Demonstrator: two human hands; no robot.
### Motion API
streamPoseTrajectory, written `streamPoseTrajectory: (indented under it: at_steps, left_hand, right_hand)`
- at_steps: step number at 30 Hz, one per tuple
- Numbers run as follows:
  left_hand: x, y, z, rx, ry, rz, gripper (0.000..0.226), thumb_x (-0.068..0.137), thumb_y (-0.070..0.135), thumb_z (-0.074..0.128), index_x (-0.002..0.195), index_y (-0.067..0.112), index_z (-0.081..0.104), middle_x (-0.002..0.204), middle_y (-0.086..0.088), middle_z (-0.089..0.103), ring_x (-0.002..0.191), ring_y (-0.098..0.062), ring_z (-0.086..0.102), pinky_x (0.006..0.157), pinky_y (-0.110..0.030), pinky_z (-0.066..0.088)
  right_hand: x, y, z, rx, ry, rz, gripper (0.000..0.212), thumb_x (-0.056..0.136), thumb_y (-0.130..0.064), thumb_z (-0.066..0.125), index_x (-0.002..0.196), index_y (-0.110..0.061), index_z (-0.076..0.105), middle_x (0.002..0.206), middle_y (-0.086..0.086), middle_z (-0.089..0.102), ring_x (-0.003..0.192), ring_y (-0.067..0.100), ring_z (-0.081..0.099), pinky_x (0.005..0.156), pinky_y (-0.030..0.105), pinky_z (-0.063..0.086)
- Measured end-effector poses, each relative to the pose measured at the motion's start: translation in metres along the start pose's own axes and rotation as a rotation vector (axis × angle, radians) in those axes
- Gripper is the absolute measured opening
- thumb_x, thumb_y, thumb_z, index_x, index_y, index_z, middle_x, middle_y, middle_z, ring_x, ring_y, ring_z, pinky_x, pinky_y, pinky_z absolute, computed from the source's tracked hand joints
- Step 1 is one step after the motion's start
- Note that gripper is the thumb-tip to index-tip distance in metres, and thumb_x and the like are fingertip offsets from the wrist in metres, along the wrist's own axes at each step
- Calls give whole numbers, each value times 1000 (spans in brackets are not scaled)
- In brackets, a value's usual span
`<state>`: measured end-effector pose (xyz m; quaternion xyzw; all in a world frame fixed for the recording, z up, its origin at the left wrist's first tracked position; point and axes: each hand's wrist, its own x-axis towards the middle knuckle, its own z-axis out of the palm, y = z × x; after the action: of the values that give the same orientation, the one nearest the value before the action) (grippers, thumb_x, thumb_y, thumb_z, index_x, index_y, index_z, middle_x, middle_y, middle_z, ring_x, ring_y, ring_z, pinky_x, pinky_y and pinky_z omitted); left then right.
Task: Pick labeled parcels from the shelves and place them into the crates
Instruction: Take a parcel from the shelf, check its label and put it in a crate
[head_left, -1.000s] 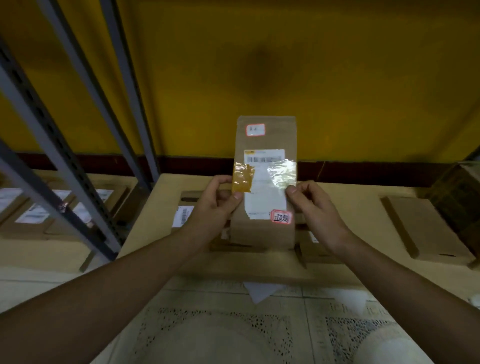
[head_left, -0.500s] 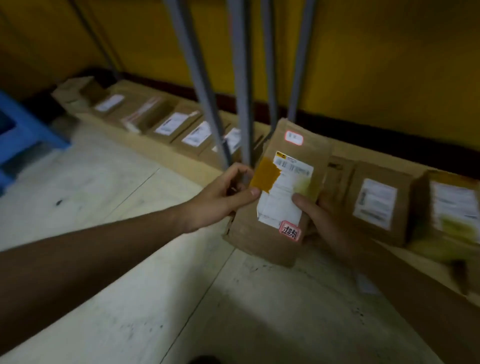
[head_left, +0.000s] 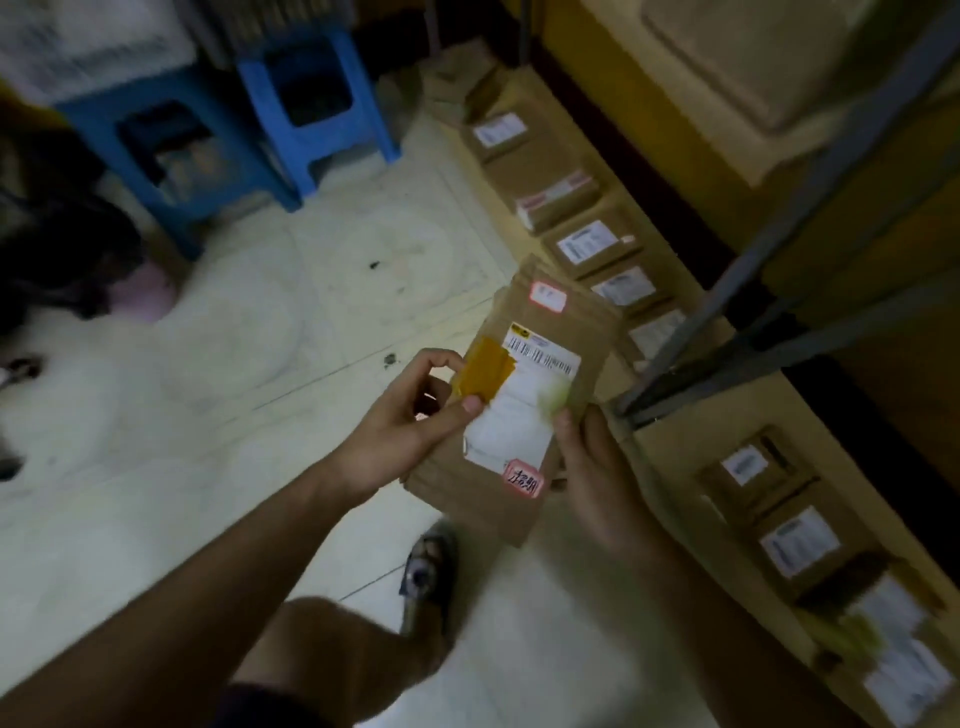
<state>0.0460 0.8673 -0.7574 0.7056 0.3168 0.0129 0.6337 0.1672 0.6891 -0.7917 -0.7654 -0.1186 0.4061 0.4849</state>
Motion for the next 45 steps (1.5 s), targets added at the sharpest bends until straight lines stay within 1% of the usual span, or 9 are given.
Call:
streamPoseTrajectory:
  at_steps: [3, 7, 12, 18, 26, 30, 33, 42, 45]
  left_hand:
    - [-63, 88, -58, -31, 118, 10, 30, 93, 41, 69, 118, 30, 56, 96, -24, 59, 86, -36, 57, 72, -43, 48]
    - [-128, 182, -119, -12, 212, 40, 25, 94, 37, 68, 116, 30, 58, 93, -14, 61, 85, -31, 59, 71, -42, 50]
    - [-145, 274, -198, -18, 320, 124, 19, 95, 30, 69, 113, 30, 61, 94, -12, 63, 79, -14, 58, 69, -27, 48]
    - [-107, 337, -257, -144, 526, 216, 27, 90, 43, 64, 115, 31, 62, 103, -3, 67, 93, -20, 63, 75, -23, 51]
    - [9, 387, -306, -278, 691, 255, 27, 91, 41, 65, 113, 28, 60, 108, 3, 70, 100, -19, 66, 83, -33, 54]
    - [59, 404, -340, -214, 773, 259, 30, 94, 47, 60, 120, 32, 58, 118, 11, 67, 116, -15, 60, 98, -42, 51]
    - [90, 419, -365, -301, 758, 241, 39, 94, 49, 58, 128, 31, 54, 124, 12, 66, 118, -10, 62, 97, -36, 52]
    - [204, 426, -466, -387, 694, 258, 20, 103, 29, 54, 122, 29, 57, 109, 14, 71, 101, -4, 68, 79, -21, 55]
    - [252, 432, -522, -327, 639, 295, 22, 104, 28, 53, 125, 23, 58, 113, 8, 70, 104, -7, 68, 83, -22, 55]
  right_hand:
    - [-59, -114, 15, -74, -104, -49, 23, 105, -46, 41, 116, -26, 46, 106, 0, 70, 86, 5, 70, 81, 49, 61]
    - [-120, -234, 28, -98, -167, 0, 49, 93, -64, 41, 116, -23, 50, 101, -3, 72, 91, 19, 72, 80, 60, 57]
    - [-136, -367, 51, -135, -122, -101, 25, 106, -46, 41, 101, -25, 53, 96, -5, 71, 87, 15, 71, 80, 57, 58]
    - [-88, -483, 71, -119, -81, -239, 21, 105, -40, 48, 101, -21, 55, 98, -1, 71, 84, 17, 71, 79, 56, 58]
    - [35, -586, 76, -112, -99, -370, 32, 92, -55, 55, 97, -23, 57, 96, 2, 69, 87, 22, 71, 75, 58, 59]
    - [92, -630, 84, -185, -155, -399, 21, 103, -39, 54, 105, -18, 57, 102, -4, 71, 84, 1, 69, 63, 21, 56]
    - [128, -660, 95, -204, -197, -404, 20, 104, -37, 52, 107, -18, 58, 104, -4, 71, 83, -3, 68, 58, 12, 51]
    - [246, -721, 161, -125, -171, -323, 19, 102, -35, 55, 115, -22, 56, 110, -3, 71, 90, 6, 70, 66, 18, 54]
    - [290, -751, 187, -75, -145, -300, 26, 97, -45, 62, 117, -29, 56, 119, -2, 70, 102, 14, 70, 81, 35, 60]
